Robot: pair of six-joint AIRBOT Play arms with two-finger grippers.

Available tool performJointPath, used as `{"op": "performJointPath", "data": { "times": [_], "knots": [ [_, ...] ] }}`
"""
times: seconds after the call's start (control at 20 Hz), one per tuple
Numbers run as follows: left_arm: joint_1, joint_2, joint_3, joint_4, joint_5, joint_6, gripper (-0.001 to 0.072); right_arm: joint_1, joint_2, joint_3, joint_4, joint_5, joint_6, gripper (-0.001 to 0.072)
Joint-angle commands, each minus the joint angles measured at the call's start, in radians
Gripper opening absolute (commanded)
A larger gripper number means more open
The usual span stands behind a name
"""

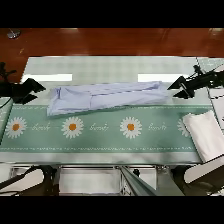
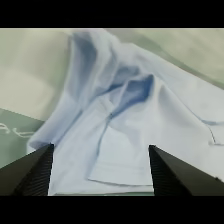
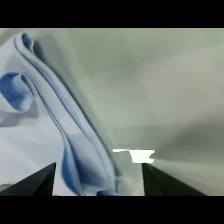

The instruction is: Fold the shirts.

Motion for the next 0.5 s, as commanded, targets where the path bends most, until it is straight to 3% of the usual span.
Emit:
{"op": "performJointPath", "data": {
  "times": [0.0, 0.15, 0.2, 0.25, 0.3, 0.35, 0.4, 0.45],
  "knots": [
    [-0.15, 0.079, -0.069, 0.013, 0.053, 0.002, 0.0704, 0.072, -0.045, -0.001, 0.053, 0.005, -0.033, 0.0615],
    [-0.305, 0.073, -0.069, 0.002, 0.125, -0.003, 0.0703, 0.128, -0.049, 0.012, 0.09, -0.005, -0.039, 0.0596],
    [-0.351, 0.07, -0.068, -0.007, 0.165, -0.018, 0.0702, 0.139, -0.049, 0.029, 0.09, 0.003, -0.038, 0.0448],
    [-0.39, 0.064, -0.067, -0.023, 0.207, -0.027, 0.0701, 0.145, -0.048, 0.05, 0.09, 0.025, -0.037, 0.0121],
    [-0.419, 0.06, -0.066, -0.046, 0.244, -0.028, 0.0697, 0.145, -0.04, 0.061, 0.09, 0.047, -0.038, 0.0027],
    [-0.443, 0.054, -0.064, -0.071, 0.265, -0.027, 0.057, 0.144, -0.017, 0.061, 0.079, 0.067, -0.045, 0.0026],
    [-0.462, 0.047, -0.061, -0.091, 0.274, -0.021, 0.0137, 0.143, 0.013, 0.061, 0.039, 0.086, -0.05, 0.0026],
    [-0.484, 0.04, -0.058, -0.108, 0.287, 0.012, 0.0019, 0.143, 0.058, 0.057, -0.029, 0.097, -0.05, 0.0025]
  ]
}}
